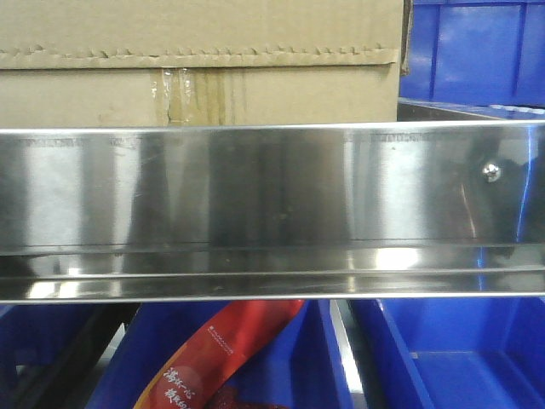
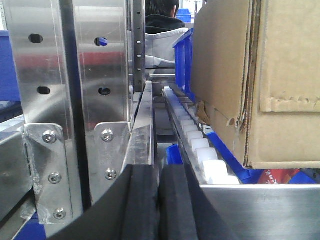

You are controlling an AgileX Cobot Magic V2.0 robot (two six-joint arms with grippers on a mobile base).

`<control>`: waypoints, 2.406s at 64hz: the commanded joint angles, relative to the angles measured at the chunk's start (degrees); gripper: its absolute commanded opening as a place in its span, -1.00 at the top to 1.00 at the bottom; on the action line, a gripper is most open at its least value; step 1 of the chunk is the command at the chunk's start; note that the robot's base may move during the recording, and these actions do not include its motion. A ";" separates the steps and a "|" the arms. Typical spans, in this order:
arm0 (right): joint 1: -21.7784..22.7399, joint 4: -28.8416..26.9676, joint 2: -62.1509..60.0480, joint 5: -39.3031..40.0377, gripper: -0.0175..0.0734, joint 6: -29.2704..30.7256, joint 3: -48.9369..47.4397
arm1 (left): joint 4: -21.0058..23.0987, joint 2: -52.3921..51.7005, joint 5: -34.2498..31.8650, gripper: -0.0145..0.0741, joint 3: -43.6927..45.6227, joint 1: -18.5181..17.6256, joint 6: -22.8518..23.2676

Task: Grab carton from right shelf to conveyor

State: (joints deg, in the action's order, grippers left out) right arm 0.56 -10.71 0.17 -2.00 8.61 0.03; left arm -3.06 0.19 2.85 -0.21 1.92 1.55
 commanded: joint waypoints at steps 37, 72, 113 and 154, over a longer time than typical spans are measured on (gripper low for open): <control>-0.04 -0.10 -0.17 1.56 0.74 0.54 -0.03 | 0.30 -0.19 -1.25 0.64 0.21 0.15 -0.09; -0.02 -3.84 -0.17 4.48 0.74 0.54 -2.23 | 0.54 -0.19 -11.81 0.64 0.21 0.15 -0.09; -0.02 -0.22 14.67 -20.69 -0.61 0.89 -35.91 | -2.43 15.49 15.71 -0.36 39.87 0.03 -0.09; -21.65 -5.57 46.24 -28.47 -0.61 0.89 -63.89 | -1.62 54.10 39.49 -0.37 75.07 -23.20 1.53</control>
State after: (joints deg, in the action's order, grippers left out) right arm -18.13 -16.01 41.24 -29.68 9.00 -58.92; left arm -5.04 49.15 40.56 70.39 -20.41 1.57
